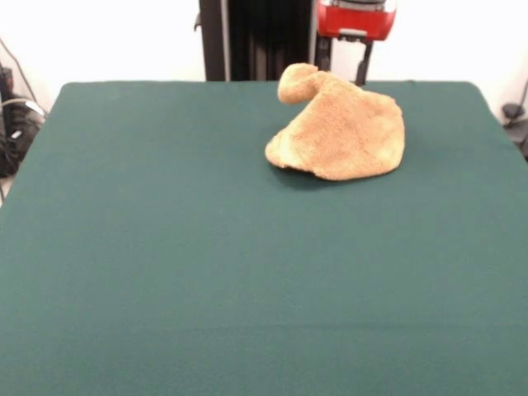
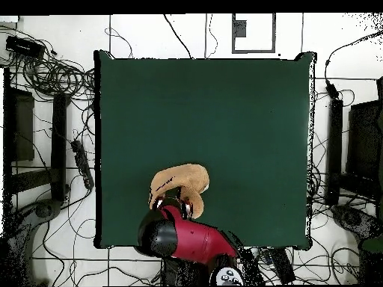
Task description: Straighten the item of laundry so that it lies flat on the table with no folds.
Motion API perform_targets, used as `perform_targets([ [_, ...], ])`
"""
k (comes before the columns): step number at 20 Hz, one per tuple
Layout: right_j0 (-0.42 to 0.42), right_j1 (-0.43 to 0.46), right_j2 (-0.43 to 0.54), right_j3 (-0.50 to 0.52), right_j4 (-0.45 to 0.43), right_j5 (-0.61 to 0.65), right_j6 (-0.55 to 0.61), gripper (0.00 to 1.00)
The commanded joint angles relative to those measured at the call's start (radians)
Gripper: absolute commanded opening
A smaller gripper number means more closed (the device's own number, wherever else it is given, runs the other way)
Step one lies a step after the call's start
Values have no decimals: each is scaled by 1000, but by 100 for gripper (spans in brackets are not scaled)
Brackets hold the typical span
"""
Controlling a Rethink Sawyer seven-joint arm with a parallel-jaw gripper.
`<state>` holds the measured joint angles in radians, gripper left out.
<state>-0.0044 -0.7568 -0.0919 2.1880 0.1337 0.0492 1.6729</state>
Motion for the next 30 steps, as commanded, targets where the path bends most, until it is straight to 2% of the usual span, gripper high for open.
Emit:
perform_targets([
  [1, 31, -24, 76, 33, 84, -56, 303, 100],
  [5, 92, -108, -11, -69, 92, 101, 235, 100],
  [8, 68, -120, 6, -122, 78, 143, 192, 100],
  [14, -1, -14, 41, -254, 33, 181, 98, 100],
  [19, -83, 74, 105, -343, -19, 160, 28, 100],
  [30, -122, 117, 150, -330, -58, 115, 63, 100],
])
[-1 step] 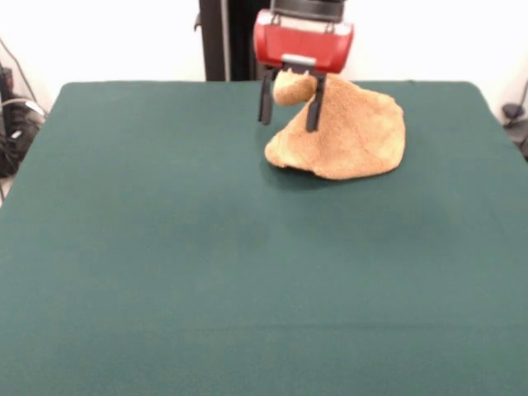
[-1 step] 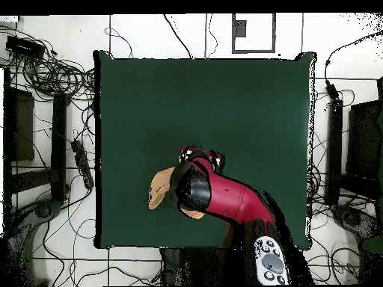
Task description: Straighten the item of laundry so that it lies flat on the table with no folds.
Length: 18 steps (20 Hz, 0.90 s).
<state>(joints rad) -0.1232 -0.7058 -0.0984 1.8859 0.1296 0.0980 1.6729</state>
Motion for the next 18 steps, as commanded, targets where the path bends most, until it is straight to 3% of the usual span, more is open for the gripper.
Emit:
perform_targets([
  [1, -6, 68, 159, -27, -57, 64, 65, 100],
  [10, 26, 64, 128, 15, -56, 49, 130, 100],
  [18, 5, 99, 151, 17, -68, 10, 130, 100],
])
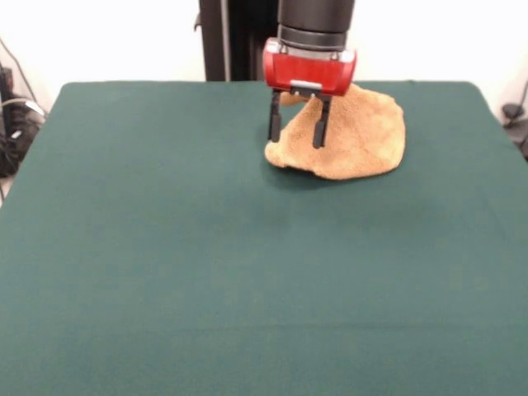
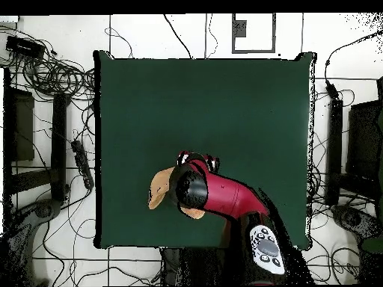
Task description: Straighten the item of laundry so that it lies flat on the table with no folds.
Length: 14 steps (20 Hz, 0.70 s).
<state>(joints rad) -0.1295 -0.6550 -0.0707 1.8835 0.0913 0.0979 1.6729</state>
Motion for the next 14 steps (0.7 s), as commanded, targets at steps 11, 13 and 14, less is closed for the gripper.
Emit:
perform_targets([
  [11, -24, 153, 151, -7, -62, -78, 130, 100],
  [13, -10, 148, 138, 1, -60, -69, 138, 100],
  [14, -6, 150, 134, 7, -61, -74, 145, 100],
])
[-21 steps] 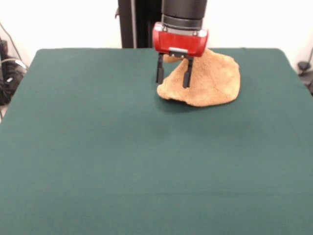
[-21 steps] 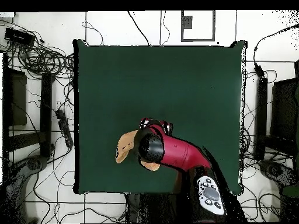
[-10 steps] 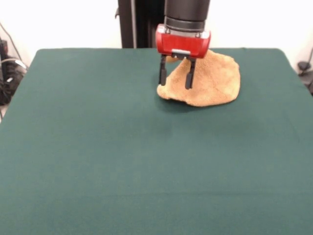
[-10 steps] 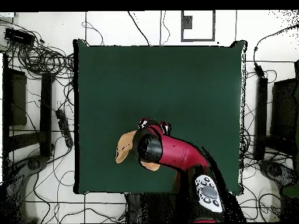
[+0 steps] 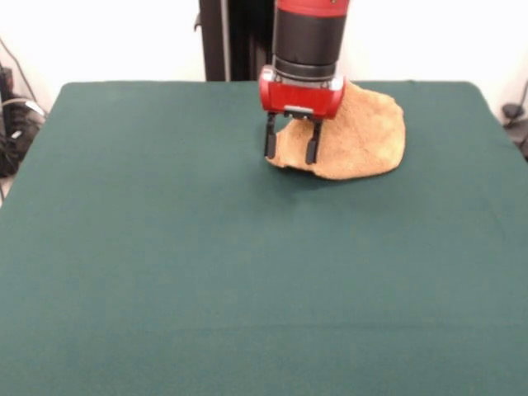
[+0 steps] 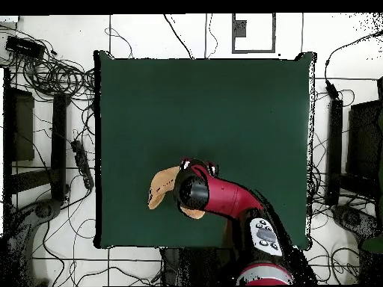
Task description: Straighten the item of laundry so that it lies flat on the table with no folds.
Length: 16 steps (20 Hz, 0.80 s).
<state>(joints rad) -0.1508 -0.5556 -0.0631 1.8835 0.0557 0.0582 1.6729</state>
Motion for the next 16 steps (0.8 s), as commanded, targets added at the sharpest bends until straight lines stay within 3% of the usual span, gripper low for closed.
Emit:
perform_targets([
  [1, 22, 50, 122, 17, -24, -41, 156, 100],
  [16, 116, -4, 84, 162, 49, -46, 281, 100],
])
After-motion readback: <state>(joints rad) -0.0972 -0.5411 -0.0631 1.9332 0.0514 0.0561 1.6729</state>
